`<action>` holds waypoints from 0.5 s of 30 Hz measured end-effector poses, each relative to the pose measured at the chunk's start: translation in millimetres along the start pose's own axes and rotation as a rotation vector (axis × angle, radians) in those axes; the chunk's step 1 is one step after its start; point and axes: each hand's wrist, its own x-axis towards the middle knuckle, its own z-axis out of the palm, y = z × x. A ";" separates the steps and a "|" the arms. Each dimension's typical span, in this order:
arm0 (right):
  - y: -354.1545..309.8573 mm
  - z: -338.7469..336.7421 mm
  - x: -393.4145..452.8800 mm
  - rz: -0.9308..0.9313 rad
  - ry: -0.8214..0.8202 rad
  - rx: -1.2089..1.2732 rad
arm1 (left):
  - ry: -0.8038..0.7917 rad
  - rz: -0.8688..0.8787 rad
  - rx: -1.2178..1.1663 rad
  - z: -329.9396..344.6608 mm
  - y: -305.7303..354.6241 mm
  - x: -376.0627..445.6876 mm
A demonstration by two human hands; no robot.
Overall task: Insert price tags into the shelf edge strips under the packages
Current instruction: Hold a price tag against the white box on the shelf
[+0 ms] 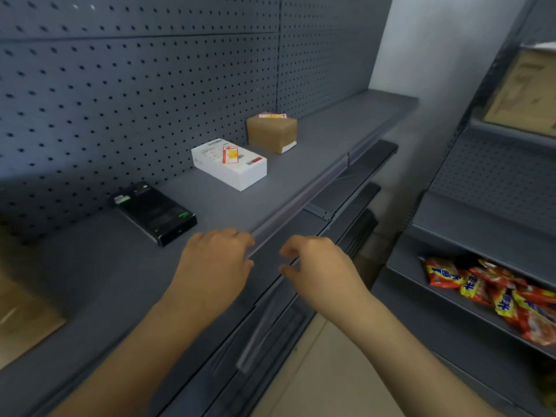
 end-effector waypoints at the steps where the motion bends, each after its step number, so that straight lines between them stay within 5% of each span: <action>1: 5.7 -1.8 15.7 0.005 0.002 0.000 | 0.009 -0.007 0.011 2.2 -4.2 17.0; 15: 55.2 -12.6 207.5 -0.121 -0.060 0.066 | -0.047 -0.261 0.096 20.0 -47.9 172.1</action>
